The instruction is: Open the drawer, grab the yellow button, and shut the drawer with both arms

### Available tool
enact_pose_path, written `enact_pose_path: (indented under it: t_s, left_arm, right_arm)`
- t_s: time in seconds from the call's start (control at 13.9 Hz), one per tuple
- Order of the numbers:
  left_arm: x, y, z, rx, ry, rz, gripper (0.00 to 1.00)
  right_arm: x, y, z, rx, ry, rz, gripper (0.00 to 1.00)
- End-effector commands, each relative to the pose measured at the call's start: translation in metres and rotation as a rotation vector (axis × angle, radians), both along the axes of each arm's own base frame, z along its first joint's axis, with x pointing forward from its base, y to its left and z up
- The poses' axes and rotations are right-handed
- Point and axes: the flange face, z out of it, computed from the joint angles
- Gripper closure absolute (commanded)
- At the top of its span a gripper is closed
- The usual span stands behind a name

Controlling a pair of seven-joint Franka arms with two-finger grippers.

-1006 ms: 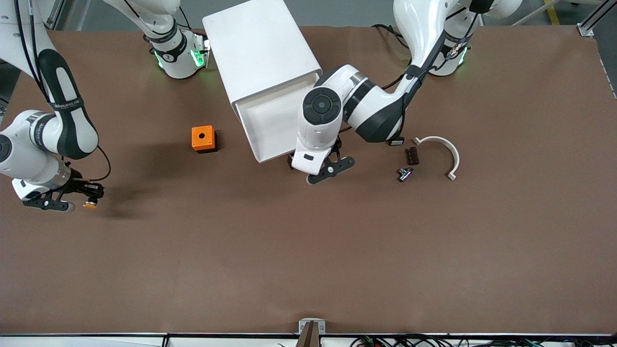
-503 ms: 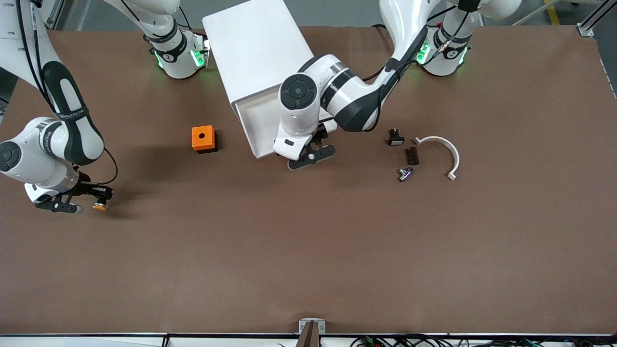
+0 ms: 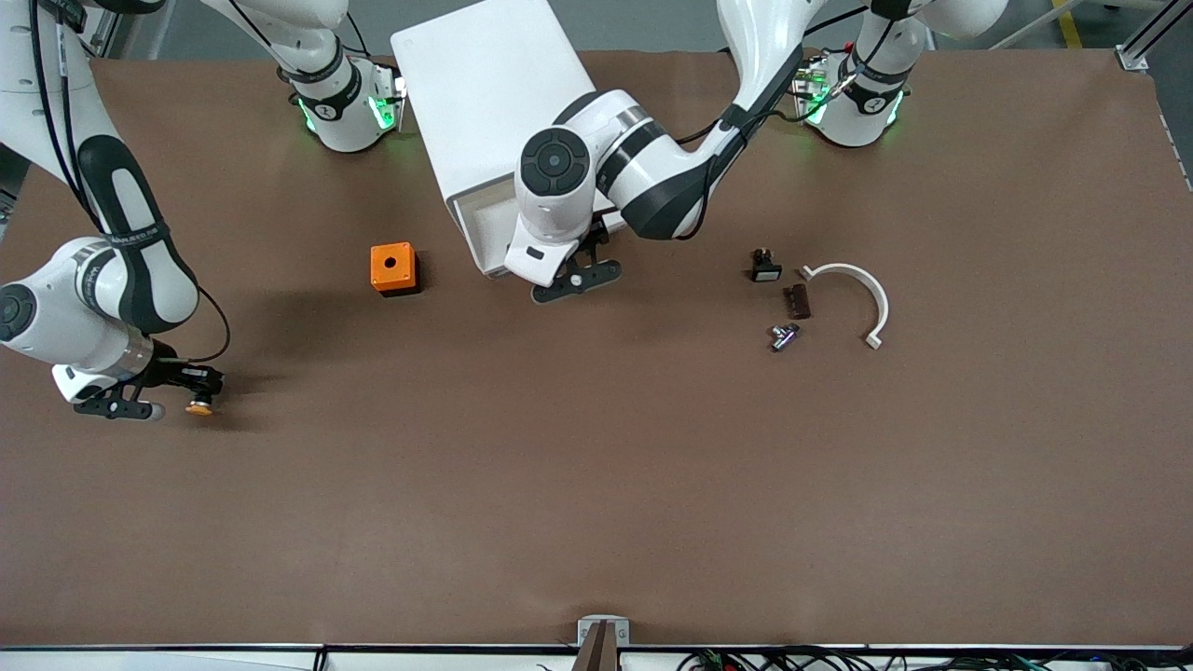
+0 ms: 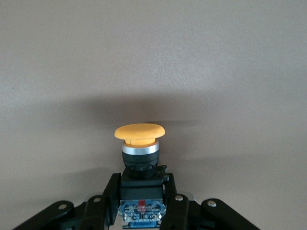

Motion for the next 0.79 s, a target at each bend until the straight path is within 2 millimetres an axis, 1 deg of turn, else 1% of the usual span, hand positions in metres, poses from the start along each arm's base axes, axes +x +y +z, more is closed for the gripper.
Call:
enact_pose_path:
  t_s: [0.0,0.07,0.14,0.22,0.29,0.36,0.43,0.57,0.65,0.72]
  left_arm:
    - [-0.012,-0.010,0.003,-0.043,0.051,0.012,0.00]
    - [-0.013,-0.011,0.004,-0.055,0.066,0.018,0.00]
    - [-0.015,-0.012,0.002,-0.063,0.082,0.024,0.00]
    - [-0.020,-0.014,-0.003,-0.065,0.105,0.026,0.00]
    - [-0.022,-0.013,-0.006,-0.067,0.123,0.032,0.00]
    - [-0.025,-0.013,-0.011,-0.069,0.142,0.036,0.00]
    - [-0.030,-0.015,-0.015,-0.068,0.158,0.038,0.00]
    - [-0.037,-0.016,-0.023,-0.065,0.185,0.039,0.00]
    - [-0.046,-0.020,-0.027,-0.062,0.199,0.032,0.00]
    - [-0.049,-0.021,-0.030,-0.062,0.211,0.034,0.00]
  right_arm:
    - [0.013,0.002,-0.004,0.007,-0.009,0.025,1.00]
    - [0.015,0.008,-0.003,0.005,-0.010,0.034,1.00]
    - [0.016,0.007,-0.004,0.006,-0.007,0.033,0.92]
    - [0.016,0.004,-0.004,0.006,-0.007,0.030,0.49]
    - [0.015,0.003,-0.006,0.006,-0.004,0.028,0.02]
    - [0.015,0.004,-0.006,0.007,-0.002,0.030,0.00]
    - [0.016,0.005,-0.005,0.006,-0.005,0.031,0.00]
    - [0.022,0.004,0.004,0.004,-0.016,0.031,0.00]
    - [0.024,0.005,0.009,0.008,-0.003,0.029,0.00]
    - [0.028,0.006,0.016,0.018,0.015,0.025,0.00]
